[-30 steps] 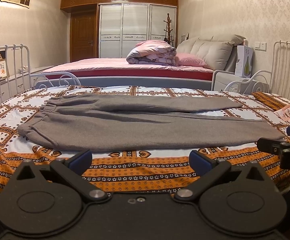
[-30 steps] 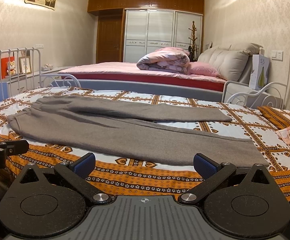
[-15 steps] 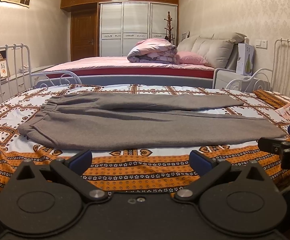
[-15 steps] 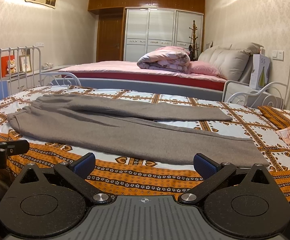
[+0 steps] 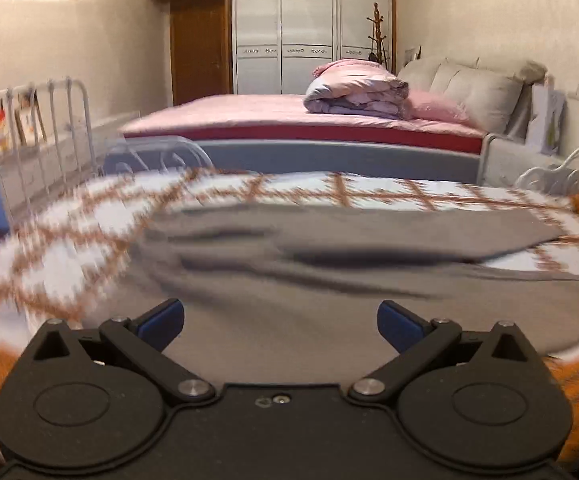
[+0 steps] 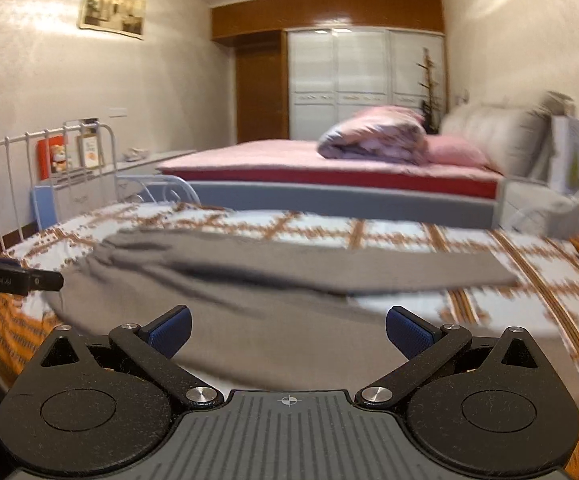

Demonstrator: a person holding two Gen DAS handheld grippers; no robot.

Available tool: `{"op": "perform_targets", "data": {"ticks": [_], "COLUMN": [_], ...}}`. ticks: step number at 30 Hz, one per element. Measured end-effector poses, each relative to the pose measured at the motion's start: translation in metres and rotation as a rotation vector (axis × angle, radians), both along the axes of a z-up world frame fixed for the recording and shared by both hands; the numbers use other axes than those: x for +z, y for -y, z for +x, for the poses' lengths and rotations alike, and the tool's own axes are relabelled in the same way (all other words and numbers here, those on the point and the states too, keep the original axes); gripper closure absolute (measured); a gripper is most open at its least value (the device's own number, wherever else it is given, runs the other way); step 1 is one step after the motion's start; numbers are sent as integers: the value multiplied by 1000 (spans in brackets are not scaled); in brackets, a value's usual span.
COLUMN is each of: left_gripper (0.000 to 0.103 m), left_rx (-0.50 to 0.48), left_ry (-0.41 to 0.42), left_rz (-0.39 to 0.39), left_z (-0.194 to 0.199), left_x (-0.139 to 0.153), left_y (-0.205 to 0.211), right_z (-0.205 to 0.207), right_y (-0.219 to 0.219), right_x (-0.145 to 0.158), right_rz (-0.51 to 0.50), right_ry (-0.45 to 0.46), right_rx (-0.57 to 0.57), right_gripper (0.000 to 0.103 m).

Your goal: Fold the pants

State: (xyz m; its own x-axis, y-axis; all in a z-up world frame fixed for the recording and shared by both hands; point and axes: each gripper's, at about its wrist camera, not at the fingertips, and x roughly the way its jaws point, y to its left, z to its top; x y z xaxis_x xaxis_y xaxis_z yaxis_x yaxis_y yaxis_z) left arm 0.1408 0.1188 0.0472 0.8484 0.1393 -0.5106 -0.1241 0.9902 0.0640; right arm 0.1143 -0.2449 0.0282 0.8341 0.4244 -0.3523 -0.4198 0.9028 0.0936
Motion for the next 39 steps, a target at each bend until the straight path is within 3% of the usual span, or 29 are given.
{"op": "perform_targets", "data": {"ticks": [2,4,7,8,12,19,26,30,33,34,35,36,39], "left_gripper": [10,20,37,40,48,51,44,44,52,57,68,73,79], "left_rx": [-10,56,123,134,149,121,41,8,10,0,-15,-38,-59], "left_ry": [10,-14,-96,-112,-141,-247,-296,-313,-299,-288,-280,-269,-246], "left_rz": [18,40,13,-1,-53,12,-41,-90,-129,-112,-96,-85,-42], "left_z": [34,78,141,155,215,295,334,344,346,345,344,342,339], "left_x": [1,-2,-21,-28,-47,-86,-106,-113,-117,-117,-118,-117,-110], "left_y": [-31,-68,-122,-137,-189,-214,-232,-241,-247,-245,-242,-238,-231], "right_z": [41,81,151,175,254,370,433,455,459,460,461,460,456], "right_y": [-13,-29,-63,-75,-118,-189,-230,-226,-223,-222,-221,-220,-219], "right_x": [8,11,7,2,-19,-64,-102,-111,-119,-120,-119,-118,-113], "right_rz": [3,-12,-61,-77,-77,-117,-221,-232,-246,-238,-229,-225,-226], "right_ry": [9,7,-18,-40,-102,-162,-214,-288,-313,-322,-323,-320,-325], "right_rx": [47,82,143,153,205,279,351,393,434,432,428,424,427], "right_gripper": [0,1,33,35,35,35,35,35,36,46,71,85,94]}}
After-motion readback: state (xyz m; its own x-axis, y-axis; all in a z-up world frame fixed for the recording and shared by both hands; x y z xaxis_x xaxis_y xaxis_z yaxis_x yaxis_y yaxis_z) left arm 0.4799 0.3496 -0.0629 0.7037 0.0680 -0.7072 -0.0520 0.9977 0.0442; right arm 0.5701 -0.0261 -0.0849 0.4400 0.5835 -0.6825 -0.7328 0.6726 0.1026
